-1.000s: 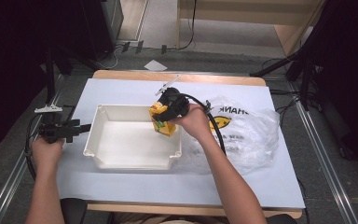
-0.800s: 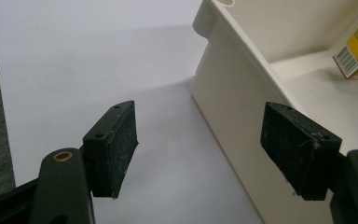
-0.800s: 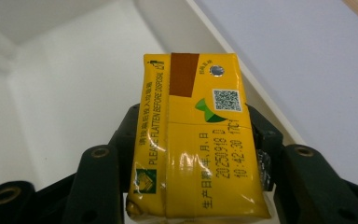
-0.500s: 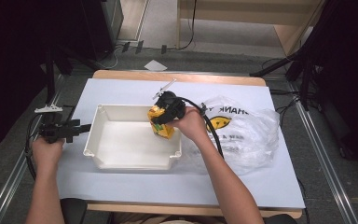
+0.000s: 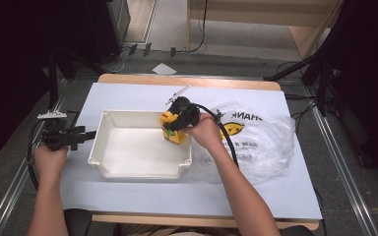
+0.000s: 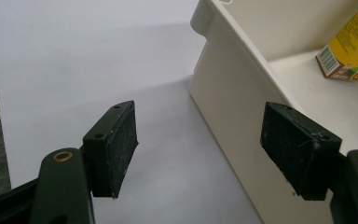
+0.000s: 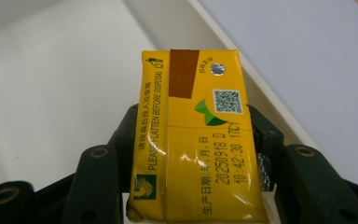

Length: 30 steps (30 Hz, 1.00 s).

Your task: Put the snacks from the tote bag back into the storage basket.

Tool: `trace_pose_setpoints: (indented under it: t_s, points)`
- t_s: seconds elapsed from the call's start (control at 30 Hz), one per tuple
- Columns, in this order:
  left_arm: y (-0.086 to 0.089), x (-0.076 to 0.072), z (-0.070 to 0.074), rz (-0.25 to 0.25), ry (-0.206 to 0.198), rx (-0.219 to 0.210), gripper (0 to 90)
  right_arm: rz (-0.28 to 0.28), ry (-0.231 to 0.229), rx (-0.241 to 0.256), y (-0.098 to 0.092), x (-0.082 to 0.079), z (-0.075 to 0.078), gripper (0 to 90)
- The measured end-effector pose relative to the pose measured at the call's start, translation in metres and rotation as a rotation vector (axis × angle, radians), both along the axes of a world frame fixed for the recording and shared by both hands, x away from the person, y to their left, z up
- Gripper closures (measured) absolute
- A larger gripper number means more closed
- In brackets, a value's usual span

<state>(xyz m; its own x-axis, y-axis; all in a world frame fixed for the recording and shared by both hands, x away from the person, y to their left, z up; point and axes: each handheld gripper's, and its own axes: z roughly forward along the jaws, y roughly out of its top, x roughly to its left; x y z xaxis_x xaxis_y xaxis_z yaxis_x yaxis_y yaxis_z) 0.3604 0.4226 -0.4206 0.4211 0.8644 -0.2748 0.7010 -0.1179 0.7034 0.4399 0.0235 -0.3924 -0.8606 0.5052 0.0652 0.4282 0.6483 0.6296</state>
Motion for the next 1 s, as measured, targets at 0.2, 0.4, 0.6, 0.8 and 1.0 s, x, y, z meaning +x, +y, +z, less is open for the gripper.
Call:
trace_pose_setpoints:
  t_s: [0.2, 0.4, 0.6, 0.8, 1.0]
  points:
    - [0.000, 0.000, 0.000, 0.001, 0.002, 0.001, 28.5, 0.003, 0.001, -0.015, -0.003, 0.000, 0.000, 51.5]
    - [0.000, 0.000, 0.000, 0.001, -0.001, 0.000, 28.5, -0.014, -0.010, -0.024, -0.006, 0.000, -0.002, 51.6]
    - [-0.001, 0.000, 0.000, 0.000, 0.000, 0.000, 28.4, -0.027, 0.017, -0.027, -0.009, 0.000, -0.002, 50.8]
    - [0.000, 0.000, 0.000, 0.004, -0.010, 0.003, 28.5, -0.016, 0.065, 0.005, -0.011, 0.000, -0.001, 45.4]
    - [0.000, 0.000, 0.000, 0.004, -0.003, 0.007, 28.4, -0.019, 0.061, 0.004, -0.015, -0.003, 0.009, 45.2]
